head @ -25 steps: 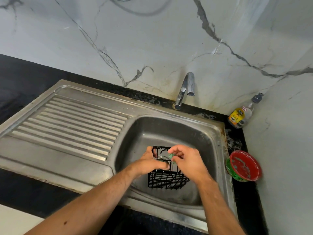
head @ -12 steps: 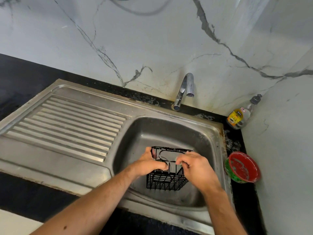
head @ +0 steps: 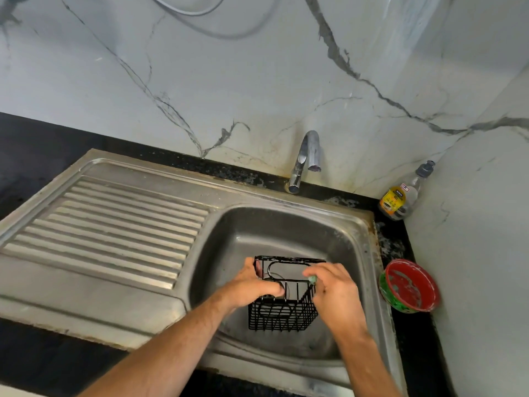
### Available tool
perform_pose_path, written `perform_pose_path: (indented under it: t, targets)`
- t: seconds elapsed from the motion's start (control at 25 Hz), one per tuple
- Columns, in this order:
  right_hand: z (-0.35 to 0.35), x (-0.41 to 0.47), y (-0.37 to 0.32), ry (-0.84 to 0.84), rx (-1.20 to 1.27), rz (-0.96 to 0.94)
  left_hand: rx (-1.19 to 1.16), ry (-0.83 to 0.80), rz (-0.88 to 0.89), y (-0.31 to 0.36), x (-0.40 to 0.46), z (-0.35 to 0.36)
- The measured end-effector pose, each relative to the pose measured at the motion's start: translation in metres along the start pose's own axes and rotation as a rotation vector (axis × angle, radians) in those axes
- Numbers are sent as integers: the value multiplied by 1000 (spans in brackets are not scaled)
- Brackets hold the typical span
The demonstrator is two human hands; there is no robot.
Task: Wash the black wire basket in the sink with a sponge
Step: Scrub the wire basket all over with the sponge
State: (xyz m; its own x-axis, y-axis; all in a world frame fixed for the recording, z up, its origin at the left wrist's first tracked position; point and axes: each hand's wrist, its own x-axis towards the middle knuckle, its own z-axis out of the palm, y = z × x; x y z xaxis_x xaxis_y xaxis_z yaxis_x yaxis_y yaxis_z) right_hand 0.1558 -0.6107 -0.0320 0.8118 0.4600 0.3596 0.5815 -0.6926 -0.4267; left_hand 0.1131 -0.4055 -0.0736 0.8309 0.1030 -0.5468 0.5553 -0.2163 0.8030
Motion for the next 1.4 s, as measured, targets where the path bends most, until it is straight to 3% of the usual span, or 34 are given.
perform_pose_path:
  t: [0.32, 0.44, 0.64, 0.84, 1.0, 1.2, 1.4]
  targets:
    - [-12, 39, -5, -149, 4, 387, -1, 10, -12, 1, 6, -2]
    - [-14, 26, -23, -152, -142, 390, 10, 13, -1, 7, 9, -2]
    - [-3, 24, -30, -56, -96, 410, 5, 3, -8, 8, 10, -5]
    - [1, 25, -15, -10, 151, 647, 13, 52, -12, 3, 1, 4]
    - [5, 38, -8, -16, 223, 599, -163, 19, 8, 1, -7, 6]
    - [6, 16, -10, 50, 270, 553, 93, -25, 141, -25, -12, 7]
    - [16, -4, -17, 36, 218, 392, 154, 31, 250, -23, -13, 3]
